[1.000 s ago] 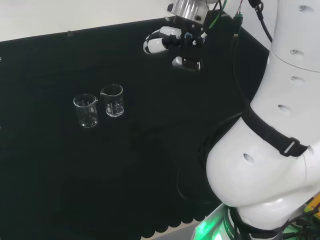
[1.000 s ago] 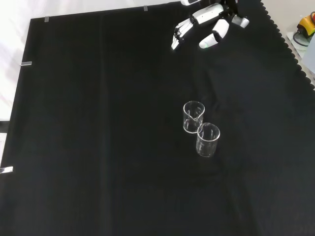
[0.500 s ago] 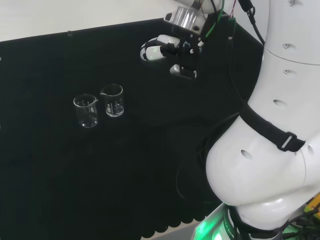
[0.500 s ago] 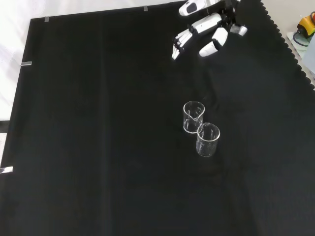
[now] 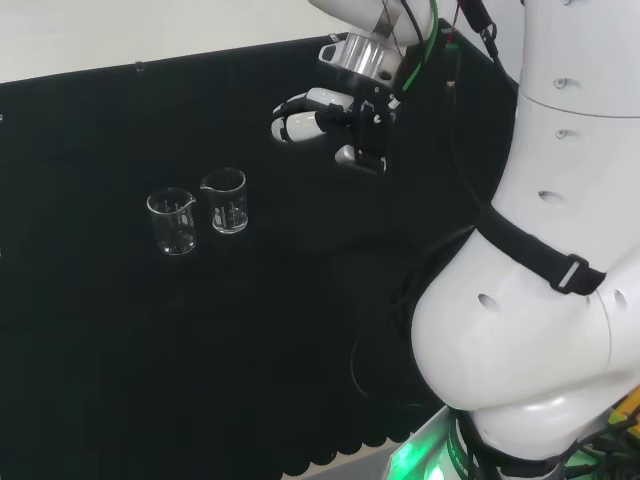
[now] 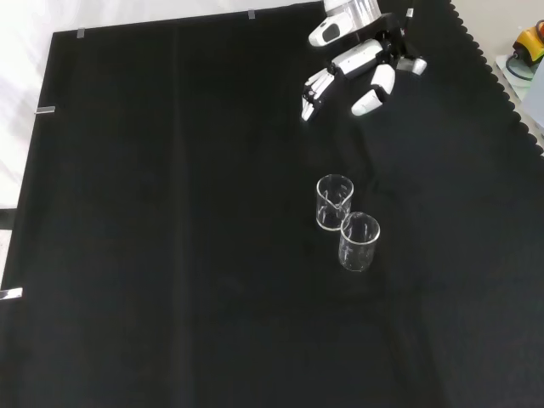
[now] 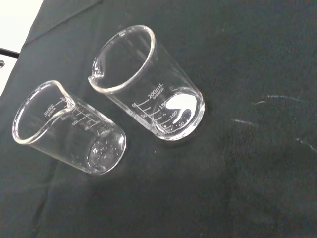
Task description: Pick up the beaker on the right.
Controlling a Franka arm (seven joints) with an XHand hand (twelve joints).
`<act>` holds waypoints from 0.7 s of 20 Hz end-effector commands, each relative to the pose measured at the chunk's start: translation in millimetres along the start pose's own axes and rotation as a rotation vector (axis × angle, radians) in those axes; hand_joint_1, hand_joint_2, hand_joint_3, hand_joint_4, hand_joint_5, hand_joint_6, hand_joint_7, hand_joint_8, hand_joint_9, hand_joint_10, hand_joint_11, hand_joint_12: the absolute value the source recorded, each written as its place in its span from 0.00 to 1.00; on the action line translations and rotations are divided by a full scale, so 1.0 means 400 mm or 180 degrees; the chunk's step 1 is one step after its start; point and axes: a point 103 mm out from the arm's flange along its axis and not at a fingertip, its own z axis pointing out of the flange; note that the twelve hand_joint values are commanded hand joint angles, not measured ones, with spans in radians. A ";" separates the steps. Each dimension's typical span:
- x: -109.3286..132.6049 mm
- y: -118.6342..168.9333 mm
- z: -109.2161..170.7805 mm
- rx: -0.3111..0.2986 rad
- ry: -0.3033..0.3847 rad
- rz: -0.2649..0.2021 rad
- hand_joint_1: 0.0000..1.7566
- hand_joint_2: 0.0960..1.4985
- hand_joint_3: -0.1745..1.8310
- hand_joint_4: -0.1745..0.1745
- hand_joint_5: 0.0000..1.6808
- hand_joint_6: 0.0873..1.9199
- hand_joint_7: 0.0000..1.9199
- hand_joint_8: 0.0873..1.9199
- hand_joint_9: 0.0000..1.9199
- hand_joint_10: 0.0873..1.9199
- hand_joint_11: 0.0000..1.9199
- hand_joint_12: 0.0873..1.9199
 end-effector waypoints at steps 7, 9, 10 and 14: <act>-0.025 0.021 0.021 -0.0003 0.0060 -0.0159 0.42 0.30 0.59 0.39 0.23 0.00 0.16 0.23 0.21 0.26 0.00 0.64; -0.030 0.023 0.020 -0.0031 0.0042 -0.0186 0.45 0.27 0.60 0.38 0.24 0.00 0.17 0.24 0.23 0.27 0.00 0.67; -0.031 0.024 0.021 -0.0032 0.0037 -0.0203 0.46 0.25 0.61 0.38 0.24 0.00 0.17 0.24 0.23 0.27 0.01 0.68; -0.033 0.027 0.033 -0.0063 0.0077 -0.0277 0.50 0.20 0.61 0.37 0.24 0.00 0.17 0.24 0.27 0.27 0.07 0.69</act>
